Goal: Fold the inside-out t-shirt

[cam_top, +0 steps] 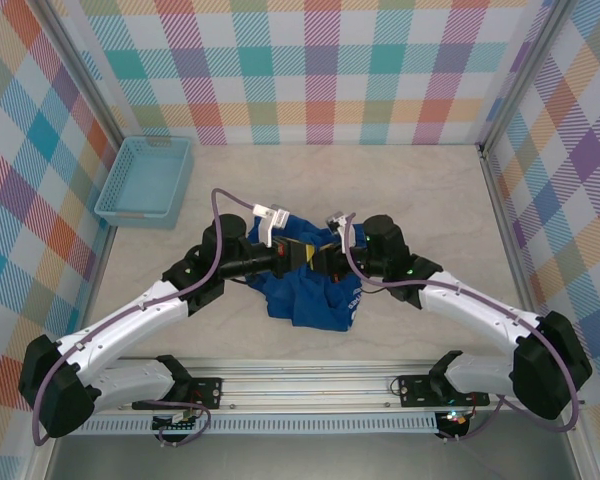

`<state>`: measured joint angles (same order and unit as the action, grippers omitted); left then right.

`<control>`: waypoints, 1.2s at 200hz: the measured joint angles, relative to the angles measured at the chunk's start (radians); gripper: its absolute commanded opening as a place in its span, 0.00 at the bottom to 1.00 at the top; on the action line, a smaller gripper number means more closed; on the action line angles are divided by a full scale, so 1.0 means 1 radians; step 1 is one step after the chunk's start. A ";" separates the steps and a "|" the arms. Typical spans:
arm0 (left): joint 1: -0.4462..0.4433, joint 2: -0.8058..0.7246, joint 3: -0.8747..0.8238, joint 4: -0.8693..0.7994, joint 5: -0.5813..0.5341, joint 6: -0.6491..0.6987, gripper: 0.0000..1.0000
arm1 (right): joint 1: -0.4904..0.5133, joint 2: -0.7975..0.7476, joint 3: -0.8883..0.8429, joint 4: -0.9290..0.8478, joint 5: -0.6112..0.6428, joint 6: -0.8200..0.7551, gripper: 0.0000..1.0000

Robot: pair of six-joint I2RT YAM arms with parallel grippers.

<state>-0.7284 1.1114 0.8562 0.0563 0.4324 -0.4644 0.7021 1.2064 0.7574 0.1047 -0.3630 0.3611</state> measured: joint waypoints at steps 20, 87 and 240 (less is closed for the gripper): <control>0.013 -0.003 -0.002 -0.004 -0.021 -0.003 0.00 | 0.000 -0.044 -0.021 -0.015 0.043 -0.004 0.00; 0.084 -0.041 -0.035 -0.008 -0.087 -0.024 0.00 | -0.023 -0.193 -0.027 -0.131 0.022 -0.072 0.00; 0.093 -0.048 -0.020 -0.290 -0.290 0.134 0.55 | -0.206 -0.129 -0.019 -0.031 -0.390 0.028 0.00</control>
<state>-0.6357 1.0634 0.8364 -0.2333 0.1429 -0.3302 0.4965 1.0775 0.7380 0.0742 -0.7528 0.3889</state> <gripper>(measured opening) 0.549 0.047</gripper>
